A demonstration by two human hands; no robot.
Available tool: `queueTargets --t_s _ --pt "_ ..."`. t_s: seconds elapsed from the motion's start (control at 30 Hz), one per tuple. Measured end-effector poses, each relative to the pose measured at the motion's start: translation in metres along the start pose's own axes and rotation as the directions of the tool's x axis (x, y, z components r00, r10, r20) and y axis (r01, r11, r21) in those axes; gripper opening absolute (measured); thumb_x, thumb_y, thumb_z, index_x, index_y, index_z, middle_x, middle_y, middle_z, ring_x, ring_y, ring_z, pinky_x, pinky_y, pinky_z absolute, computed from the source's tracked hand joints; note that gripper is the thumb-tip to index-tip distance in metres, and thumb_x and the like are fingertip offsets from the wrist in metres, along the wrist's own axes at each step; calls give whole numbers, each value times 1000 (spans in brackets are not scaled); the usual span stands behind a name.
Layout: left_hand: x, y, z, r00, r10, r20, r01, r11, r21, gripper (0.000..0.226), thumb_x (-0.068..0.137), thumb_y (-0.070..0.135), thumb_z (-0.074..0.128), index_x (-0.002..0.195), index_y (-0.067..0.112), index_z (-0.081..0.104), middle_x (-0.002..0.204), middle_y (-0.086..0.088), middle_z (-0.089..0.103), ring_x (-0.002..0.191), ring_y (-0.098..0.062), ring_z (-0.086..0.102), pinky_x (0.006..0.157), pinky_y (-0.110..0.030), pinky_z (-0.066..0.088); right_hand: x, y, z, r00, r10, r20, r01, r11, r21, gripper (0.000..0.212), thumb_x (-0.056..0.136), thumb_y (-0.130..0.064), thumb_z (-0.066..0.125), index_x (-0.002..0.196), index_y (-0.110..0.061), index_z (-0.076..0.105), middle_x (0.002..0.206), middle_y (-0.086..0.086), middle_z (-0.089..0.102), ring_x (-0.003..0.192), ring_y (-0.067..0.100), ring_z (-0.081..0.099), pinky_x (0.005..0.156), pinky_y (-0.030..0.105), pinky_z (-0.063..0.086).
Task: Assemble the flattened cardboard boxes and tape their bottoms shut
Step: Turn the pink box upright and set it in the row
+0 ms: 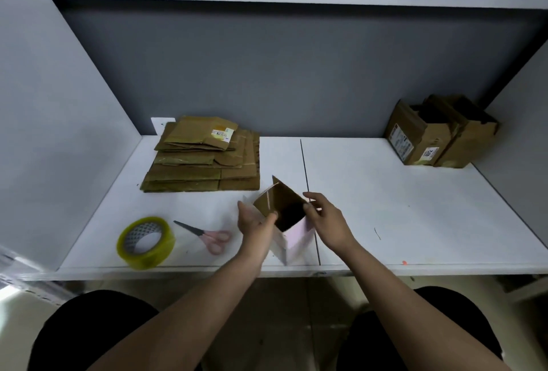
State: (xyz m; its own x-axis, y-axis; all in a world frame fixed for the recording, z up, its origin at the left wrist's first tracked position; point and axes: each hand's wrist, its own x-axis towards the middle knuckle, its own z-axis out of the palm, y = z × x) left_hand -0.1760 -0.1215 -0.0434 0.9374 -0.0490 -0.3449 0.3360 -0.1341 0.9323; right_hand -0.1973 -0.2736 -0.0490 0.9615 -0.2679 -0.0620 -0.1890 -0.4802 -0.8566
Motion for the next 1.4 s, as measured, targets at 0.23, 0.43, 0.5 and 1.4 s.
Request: queueTargets --t_s 0.23,0.43,0.5,1.4 --pt "-13 -13 5 954 274 121 -296 924 241 59 97 17 50 148 28 23 149 4 32 116 1 38 77 1 35 -23 9 1 993 -102 68 110 985 -133 50 98 -29 46 146 -35 32 148 -6 41 124 16 51 97 26 40" --pt "-2 -8 4 928 311 205 -372 803 466 42 94 14 53 135 25 48 139 -1 45 89 4 46 71 -1 36 -16 3 -11 991 -116 68 129 960 -248 33 91 -21 59 125 -21 57 134 -3 49 112 13 52 82 13 38" --pt "7 7 12 908 338 248 -419 755 504 41 91 11 57 131 23 53 135 -2 49 101 -4 50 81 -13 41 -5 3 -24 993 -114 31 118 962 -247 21 89 -15 61 109 -18 63 124 -1 53 104 14 54 77 13 41" --pt "224 107 348 761 314 568 -610 643 463 60 94 19 55 148 18 29 155 -3 28 136 -23 38 107 -33 40 252 145 -252 885 -259 -387 -189 560 -807 26 88 -27 65 110 -14 63 115 8 62 106 28 56 87 37 44"
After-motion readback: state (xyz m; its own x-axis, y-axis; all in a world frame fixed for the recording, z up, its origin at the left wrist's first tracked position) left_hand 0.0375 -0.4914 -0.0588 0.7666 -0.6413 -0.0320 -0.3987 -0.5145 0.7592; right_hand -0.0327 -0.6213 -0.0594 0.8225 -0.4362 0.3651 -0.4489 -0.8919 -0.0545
